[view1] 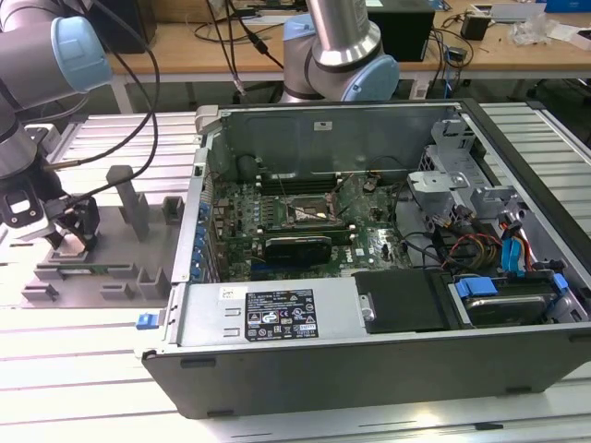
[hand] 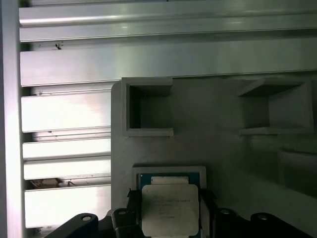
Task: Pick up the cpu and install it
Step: 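Pick up the cpu and move it towards the insertion slot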
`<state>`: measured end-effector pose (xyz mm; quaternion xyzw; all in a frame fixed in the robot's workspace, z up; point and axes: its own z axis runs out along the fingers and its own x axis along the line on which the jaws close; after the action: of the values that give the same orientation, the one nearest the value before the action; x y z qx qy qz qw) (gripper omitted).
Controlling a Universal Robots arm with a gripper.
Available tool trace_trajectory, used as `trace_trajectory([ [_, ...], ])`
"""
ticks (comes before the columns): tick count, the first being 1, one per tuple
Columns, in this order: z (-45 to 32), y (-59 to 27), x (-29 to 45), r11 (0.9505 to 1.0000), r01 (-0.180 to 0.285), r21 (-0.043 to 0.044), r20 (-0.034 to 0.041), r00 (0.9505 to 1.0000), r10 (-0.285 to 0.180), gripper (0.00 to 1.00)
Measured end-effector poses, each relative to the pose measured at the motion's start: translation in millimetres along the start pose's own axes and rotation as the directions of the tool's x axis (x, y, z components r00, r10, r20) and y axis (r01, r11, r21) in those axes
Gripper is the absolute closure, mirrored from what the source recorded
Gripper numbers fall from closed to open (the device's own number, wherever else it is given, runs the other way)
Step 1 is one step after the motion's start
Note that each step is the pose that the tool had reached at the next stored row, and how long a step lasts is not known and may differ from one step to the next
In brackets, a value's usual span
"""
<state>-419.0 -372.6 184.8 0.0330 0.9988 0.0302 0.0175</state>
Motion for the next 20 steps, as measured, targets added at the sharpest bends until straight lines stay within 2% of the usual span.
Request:
trace_trajectory([
  [2, -0.1, 0.1, 0.1, 0.9999, 0.01, -0.0009, -0.0008, 0.9999, -0.01, 0.45],
  [4, 0.0, 0.2, 0.1, 0.9977, 0.068, -0.0013, -0.0041, 0.9977, -0.068, 0.45],
  [6, -0.1, -0.1, 0.1, 0.9952, 0.098, 0.0007, -0.0062, 0.9952, -0.098, 0.45],
  [12, -3.2, 0.0, 0.0, 0.9951, 0.099, 0.0016, -0.0061, 0.9951, -0.099, 0.45],
  [20, -18.9, 1.0, -0.6, 0.9951, 0.099, 0.0021, -0.0061, 0.9951, -0.099, 0.45],
])
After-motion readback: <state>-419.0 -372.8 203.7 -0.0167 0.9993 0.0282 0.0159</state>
